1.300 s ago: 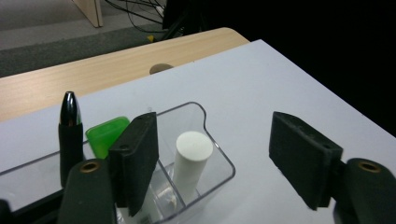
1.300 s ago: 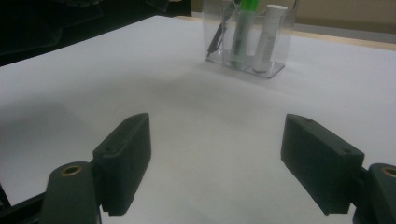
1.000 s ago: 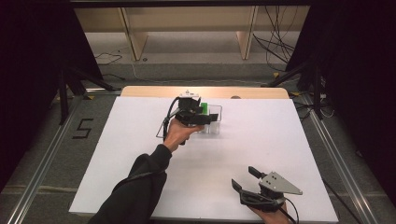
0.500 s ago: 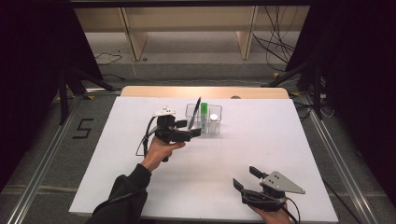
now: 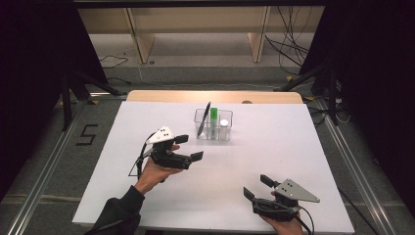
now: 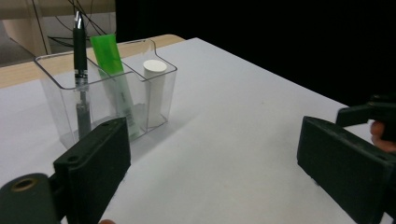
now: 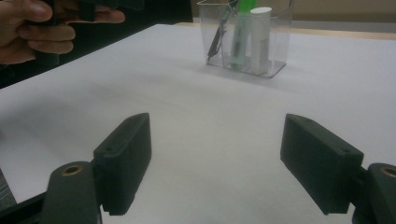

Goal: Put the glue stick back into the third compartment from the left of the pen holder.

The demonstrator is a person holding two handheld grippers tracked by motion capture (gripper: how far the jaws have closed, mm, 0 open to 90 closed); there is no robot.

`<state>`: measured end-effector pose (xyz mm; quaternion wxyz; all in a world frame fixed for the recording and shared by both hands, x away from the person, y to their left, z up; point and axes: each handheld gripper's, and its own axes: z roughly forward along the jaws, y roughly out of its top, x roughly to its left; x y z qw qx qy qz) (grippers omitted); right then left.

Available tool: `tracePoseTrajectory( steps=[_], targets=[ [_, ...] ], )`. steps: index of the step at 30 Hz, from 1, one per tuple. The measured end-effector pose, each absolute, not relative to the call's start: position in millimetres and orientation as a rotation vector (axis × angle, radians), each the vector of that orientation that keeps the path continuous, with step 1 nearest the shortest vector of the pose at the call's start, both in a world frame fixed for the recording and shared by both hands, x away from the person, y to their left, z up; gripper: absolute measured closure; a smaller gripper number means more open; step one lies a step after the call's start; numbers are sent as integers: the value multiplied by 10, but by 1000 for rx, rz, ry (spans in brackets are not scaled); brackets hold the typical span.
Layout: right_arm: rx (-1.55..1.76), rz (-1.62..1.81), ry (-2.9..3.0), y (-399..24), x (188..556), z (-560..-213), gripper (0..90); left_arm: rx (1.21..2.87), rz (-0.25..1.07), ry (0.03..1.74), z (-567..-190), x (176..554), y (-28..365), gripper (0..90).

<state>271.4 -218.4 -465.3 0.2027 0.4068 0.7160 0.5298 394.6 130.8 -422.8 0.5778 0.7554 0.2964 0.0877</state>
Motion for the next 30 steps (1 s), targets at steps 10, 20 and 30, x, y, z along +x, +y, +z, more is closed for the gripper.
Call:
tracePoseTrajectory(
  steps=[10,20,30],
  targets=[
    [1145,1482,2011,-2189,2725,-4669,255,1755,166,651,-4282,3773,1328,92],
    [1151,1473,2025,-2181,2731,-4680,239,1788,175,639,-4408,3515,1406,92],
    [1138,1464,2030,-2165,2726,-4680,233,1799,190,712,-4564,3311,1674,94]
  ],
)
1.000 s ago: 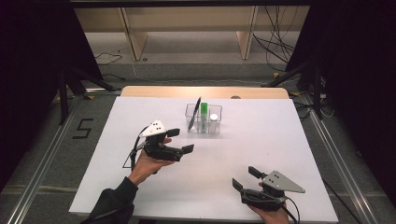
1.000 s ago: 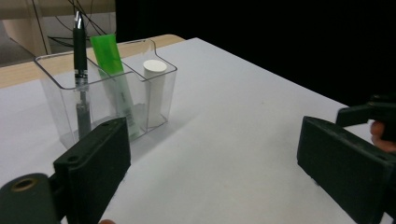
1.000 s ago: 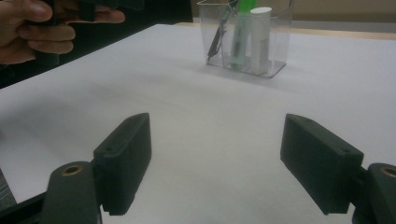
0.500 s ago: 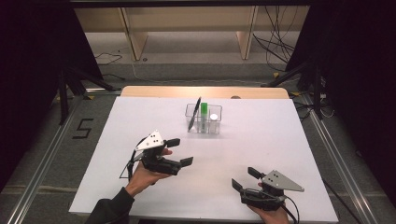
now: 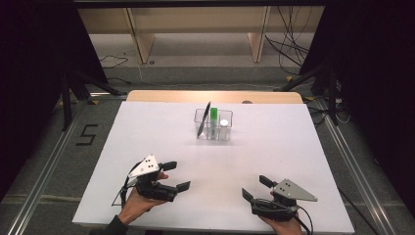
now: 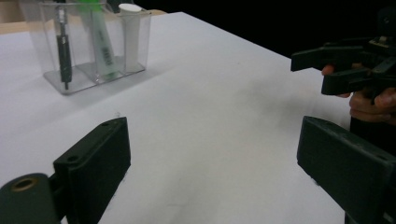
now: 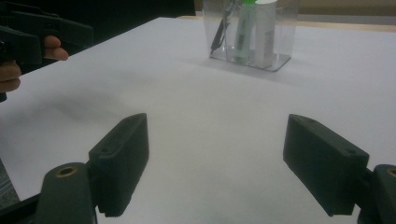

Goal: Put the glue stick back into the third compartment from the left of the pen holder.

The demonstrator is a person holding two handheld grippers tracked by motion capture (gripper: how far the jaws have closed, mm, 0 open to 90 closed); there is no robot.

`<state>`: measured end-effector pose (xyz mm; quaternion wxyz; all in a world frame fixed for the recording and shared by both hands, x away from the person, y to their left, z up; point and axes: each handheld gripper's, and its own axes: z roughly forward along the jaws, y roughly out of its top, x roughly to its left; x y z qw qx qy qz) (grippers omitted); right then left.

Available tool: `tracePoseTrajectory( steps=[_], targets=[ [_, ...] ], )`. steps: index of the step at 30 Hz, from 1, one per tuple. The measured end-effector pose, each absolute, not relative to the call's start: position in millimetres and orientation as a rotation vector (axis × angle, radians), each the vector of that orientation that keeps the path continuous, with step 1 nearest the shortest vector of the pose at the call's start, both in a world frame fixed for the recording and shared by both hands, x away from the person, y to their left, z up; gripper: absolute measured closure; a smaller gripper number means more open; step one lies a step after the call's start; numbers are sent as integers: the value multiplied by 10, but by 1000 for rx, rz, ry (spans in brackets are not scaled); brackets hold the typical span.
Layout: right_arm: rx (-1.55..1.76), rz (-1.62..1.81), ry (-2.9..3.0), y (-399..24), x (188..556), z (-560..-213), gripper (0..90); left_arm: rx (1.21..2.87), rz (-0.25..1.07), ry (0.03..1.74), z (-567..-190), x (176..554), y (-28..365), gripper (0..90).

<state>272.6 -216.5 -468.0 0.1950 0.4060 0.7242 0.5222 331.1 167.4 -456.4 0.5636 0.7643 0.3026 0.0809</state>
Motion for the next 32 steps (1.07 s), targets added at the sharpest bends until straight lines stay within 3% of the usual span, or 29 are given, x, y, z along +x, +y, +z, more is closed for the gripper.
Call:
tracePoseTrajectory(
  steps=[12,32],
  targets=[
    [1132,1459,2033,-2143,2730,-4686,229,1830,198,732,-4640,3146,1754,93],
    [1131,1462,2034,-2154,2735,-4684,225,1814,207,744,-4642,3190,1755,90]
  ],
)
